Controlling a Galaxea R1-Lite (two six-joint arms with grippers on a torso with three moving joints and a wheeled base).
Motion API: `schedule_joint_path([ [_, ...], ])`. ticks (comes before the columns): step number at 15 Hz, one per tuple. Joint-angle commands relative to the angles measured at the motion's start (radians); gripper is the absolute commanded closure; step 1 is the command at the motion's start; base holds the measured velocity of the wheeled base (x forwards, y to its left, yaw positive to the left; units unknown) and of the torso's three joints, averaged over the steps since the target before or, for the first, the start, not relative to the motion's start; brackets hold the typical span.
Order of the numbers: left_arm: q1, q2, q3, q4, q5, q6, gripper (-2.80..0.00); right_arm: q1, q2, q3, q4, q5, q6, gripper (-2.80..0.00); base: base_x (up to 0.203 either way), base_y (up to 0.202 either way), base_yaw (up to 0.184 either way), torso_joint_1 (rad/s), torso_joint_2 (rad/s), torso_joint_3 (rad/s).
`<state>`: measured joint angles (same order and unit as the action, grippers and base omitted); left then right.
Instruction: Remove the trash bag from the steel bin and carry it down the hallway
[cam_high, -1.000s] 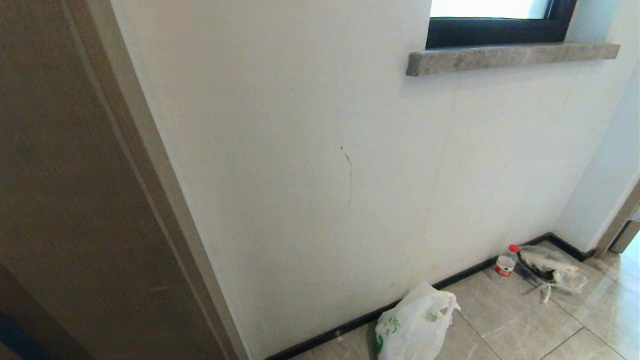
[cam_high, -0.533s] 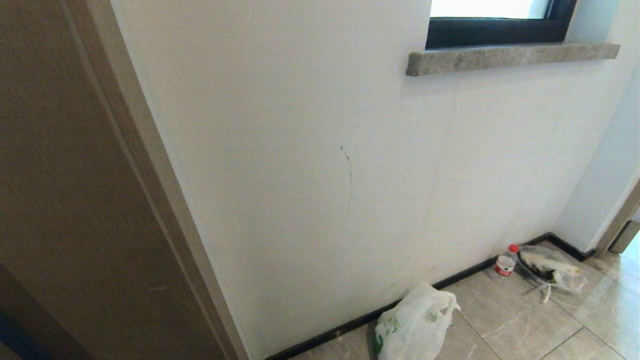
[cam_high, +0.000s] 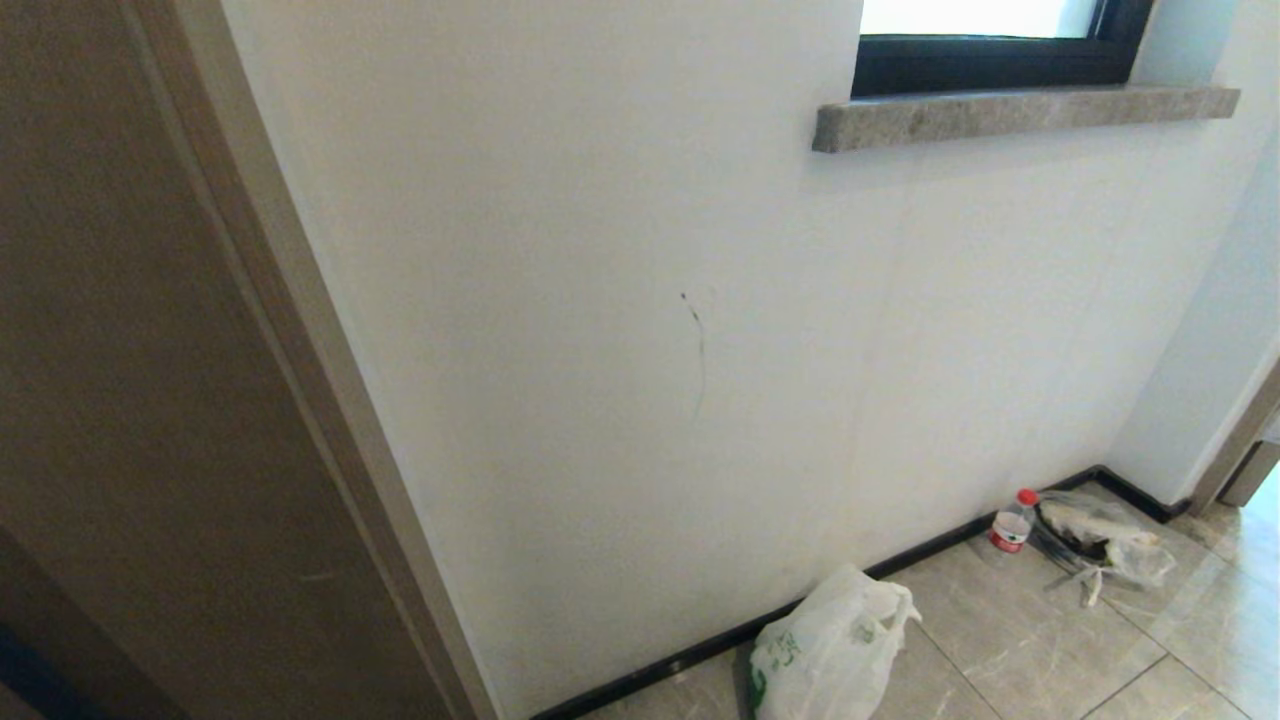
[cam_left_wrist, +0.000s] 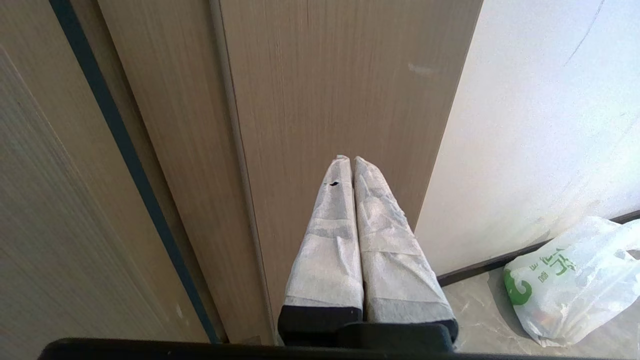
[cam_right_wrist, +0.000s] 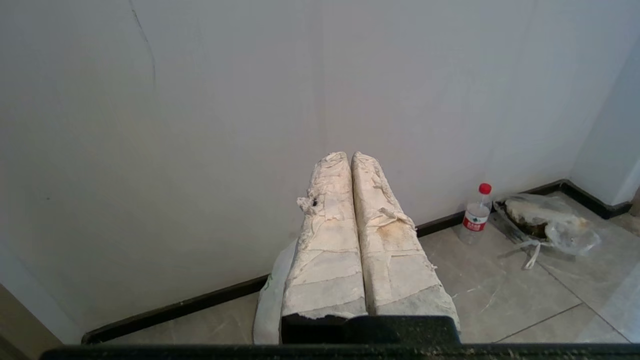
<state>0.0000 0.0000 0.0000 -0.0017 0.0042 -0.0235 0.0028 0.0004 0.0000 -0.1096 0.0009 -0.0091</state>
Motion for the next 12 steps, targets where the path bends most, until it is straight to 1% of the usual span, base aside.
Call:
schedule_joint_path([
  [1,0.000,0.000,0.002,0.000,0.000,-0.001,0.00,0.000,0.000,0.040,-0.001,0.001,-0.002,0.00,0.000,0.000,0.000,0.000,0.00,0.000],
  [12,0.000,0.000,0.002,0.000,0.000,-0.001,0.00,0.000,0.000,0.040,-0.001,0.001,0.003,0.00,0.000,0.000,0.000,0.000,0.00,0.000],
])
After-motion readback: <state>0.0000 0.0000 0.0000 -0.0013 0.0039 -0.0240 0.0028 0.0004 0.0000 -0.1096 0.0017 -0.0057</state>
